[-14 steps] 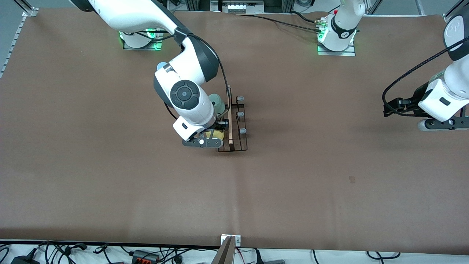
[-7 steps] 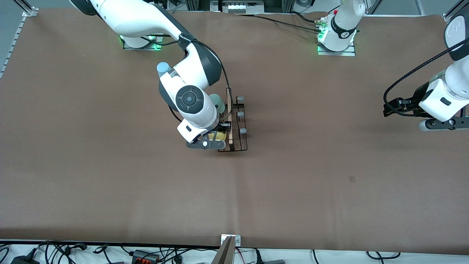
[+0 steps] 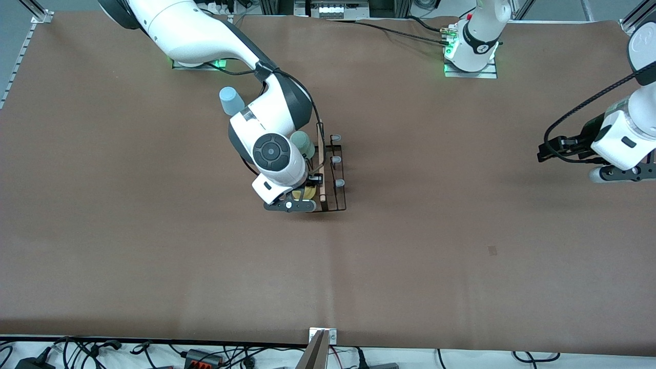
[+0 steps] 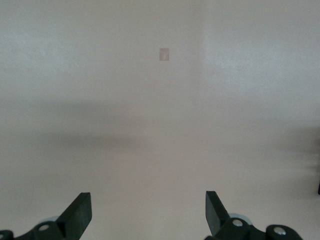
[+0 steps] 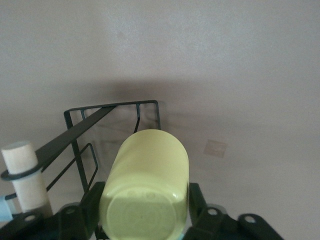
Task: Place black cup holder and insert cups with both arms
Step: 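Open the right gripper and pull it back from the holder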
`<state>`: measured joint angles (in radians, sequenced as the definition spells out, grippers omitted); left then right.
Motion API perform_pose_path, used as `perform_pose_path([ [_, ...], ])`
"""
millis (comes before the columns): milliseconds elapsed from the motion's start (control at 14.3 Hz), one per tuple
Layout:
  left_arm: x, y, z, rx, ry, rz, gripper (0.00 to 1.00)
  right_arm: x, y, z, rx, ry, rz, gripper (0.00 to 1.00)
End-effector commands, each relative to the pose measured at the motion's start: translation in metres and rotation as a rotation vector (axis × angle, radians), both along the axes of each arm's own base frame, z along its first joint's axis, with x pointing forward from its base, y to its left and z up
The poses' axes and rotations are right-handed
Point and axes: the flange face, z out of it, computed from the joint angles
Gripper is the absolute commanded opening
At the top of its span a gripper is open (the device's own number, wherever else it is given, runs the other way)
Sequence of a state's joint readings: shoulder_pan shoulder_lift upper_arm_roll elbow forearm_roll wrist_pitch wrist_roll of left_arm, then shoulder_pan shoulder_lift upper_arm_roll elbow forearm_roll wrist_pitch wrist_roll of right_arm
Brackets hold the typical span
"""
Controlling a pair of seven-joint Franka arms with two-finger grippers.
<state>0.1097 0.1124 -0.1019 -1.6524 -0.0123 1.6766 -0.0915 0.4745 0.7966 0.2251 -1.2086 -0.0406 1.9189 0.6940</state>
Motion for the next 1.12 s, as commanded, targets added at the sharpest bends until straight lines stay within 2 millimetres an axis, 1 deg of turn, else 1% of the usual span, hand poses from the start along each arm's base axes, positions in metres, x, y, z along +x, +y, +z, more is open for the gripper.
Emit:
perform_pose_path([
  [0,-0.003,0.001,0.002,-0.019,0.002,-0.007,1.00,0.002,0.002,0.022,0.014,-0.022,-0.039,1.00],
  [70,-0.003,0.001,0.002,-0.019,0.002,-0.007,1.00,0.002,0.001,0.033,0.016,-0.034,-0.053,1.00],
  [140,-0.003,0.001,0.002,-0.019,0.002,-0.007,1.00,0.004,-0.007,0.063,0.021,-0.058,-0.058,1.00],
  [210,-0.003,0.001,0.002,-0.019,0.002,-0.007,1.00,0.008,-0.021,0.082,0.012,-0.064,-0.065,1.00],
  [279,-0.003,0.001,0.002,-0.019,0.002,-0.007,1.00,0.015,-0.039,0.102,0.007,-0.069,-0.085,1.00],
  [349,-0.003,0.001,0.002,-0.019,0.000,-0.007,1.00,0.023,-0.063,0.128,0.011,-0.087,-0.109,1.00],
  [419,-0.003,0.001,0.002,-0.019,0.000,-0.007,1.00,0.034,-0.090,0.147,0.018,-0.102,-0.131,1.00],
  [489,-0.003,0.001,0.002,-0.019,0.000,-0.007,1.00,0.046,-0.121,0.160,0.021,-0.113,-0.134,1.00],
  [559,-0.003,0.001,0.002,-0.019,0.000,-0.007,1.00,0.054,-0.147,0.166,0.014,-0.110,-0.113,1.00],
  [629,-0.002,0.001,0.003,-0.019,-0.001,-0.007,1.00,0.064,-0.180,0.168,0.002,-0.095,-0.092,1.00],
  [698,-0.002,0.001,0.003,-0.019,-0.003,-0.007,1.00,0.071,-0.210,0.167,-0.006,-0.075,-0.083,1.00],
  [768,-0.002,0.002,0.005,-0.019,-0.006,-0.005,1.00,0.078,-0.239,0.170,-0.010,-0.068,-0.100,1.00],
  [838,-0.001,0.001,0.005,-0.019,-0.006,-0.007,1.00,0.084,-0.270,0.178,-0.010,-0.072,-0.127,1.00],
  [908,0.000,0.002,0.003,-0.019,-0.006,-0.005,1.00,0.087,-0.295,0.187,-0.009,-0.082,-0.146,1.00],
  [978,0.002,0.002,0.004,-0.020,-0.008,-0.005,1.00,0.088,-0.313,0.196,-0.009,-0.093,-0.158,1.00],
  [1048,0.003,0.001,0.004,-0.020,-0.009,-0.008,1.00,0.088,-0.327,0.199,-0.017,-0.089,-0.153,1.00],
])
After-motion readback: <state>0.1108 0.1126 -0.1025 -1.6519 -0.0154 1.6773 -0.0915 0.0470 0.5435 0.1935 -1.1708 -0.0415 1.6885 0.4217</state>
